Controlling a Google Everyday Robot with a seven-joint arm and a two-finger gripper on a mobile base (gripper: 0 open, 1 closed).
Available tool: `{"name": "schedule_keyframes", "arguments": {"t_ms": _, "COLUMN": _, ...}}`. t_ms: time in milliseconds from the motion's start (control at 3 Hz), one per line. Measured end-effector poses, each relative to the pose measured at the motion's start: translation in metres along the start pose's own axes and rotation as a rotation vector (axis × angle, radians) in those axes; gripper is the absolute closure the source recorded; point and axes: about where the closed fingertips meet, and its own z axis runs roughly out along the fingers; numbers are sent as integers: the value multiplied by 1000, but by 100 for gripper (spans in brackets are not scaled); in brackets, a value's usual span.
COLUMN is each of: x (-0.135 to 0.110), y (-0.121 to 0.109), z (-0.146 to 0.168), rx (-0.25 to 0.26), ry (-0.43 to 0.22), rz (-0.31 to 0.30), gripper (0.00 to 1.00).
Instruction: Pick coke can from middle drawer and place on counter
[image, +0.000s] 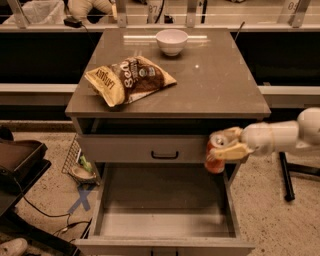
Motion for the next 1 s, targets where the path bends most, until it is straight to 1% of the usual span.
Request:
{"name": "schedule_keyframes", "arguments": {"t_ms": 333, "x": -60, "y": -10, "z": -51, "rx": 52, "ry": 8, "rz": 3, "gripper": 100}}
{"name": "schedule_keyframes", "arguments": {"t_ms": 667, "x": -108, "y": -13, "z": -93, "rx": 99, "ry": 19, "rz": 2, "gripper": 100}}
{"name": "schedule_keyframes", "arguments": {"t_ms": 1000, "x": -141, "y": -16, "z": -124, "rx": 150, "ry": 16, "rz": -2, "gripper": 100}}
